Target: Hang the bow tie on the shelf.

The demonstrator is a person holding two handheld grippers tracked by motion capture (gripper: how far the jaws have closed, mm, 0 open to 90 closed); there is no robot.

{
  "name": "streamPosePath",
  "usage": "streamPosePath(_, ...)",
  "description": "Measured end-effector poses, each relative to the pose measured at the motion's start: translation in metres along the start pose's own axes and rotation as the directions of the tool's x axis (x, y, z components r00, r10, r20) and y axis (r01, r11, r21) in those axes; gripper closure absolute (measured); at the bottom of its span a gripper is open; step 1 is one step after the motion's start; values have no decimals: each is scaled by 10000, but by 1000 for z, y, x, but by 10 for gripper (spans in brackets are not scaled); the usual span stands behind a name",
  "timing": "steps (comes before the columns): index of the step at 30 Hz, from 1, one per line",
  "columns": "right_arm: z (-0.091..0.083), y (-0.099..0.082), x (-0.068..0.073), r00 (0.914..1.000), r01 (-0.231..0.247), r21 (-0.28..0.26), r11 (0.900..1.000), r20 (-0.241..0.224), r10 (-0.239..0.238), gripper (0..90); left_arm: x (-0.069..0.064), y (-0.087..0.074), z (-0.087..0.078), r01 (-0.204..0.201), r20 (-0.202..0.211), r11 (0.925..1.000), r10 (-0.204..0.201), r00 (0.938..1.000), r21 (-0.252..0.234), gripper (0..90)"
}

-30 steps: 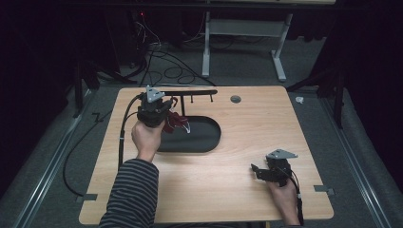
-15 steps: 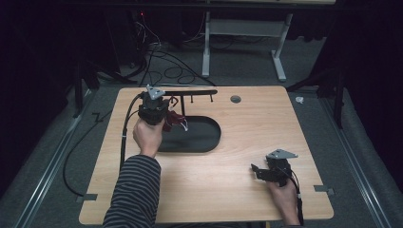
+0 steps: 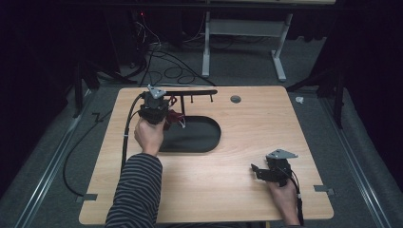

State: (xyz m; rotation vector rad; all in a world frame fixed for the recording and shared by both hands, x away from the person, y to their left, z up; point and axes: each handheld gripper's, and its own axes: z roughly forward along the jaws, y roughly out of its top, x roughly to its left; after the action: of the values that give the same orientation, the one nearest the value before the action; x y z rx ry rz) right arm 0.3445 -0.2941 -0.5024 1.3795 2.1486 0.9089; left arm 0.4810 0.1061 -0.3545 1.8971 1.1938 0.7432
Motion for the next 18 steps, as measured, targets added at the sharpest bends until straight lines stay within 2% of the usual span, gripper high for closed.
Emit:
streamPosePath(15, 0, 0, 0, 10000, 9, 10, 10000, 17, -9, 277, -1, 0, -4, -28, 199, 10000, 29, 9998, -53, 817)
streamPosePath(18, 0, 0, 0, 10000, 1, 10, 10000, 11, -1, 277, -2, -1, -7, -179, 326, 9998, 180, 9993, -42, 799)
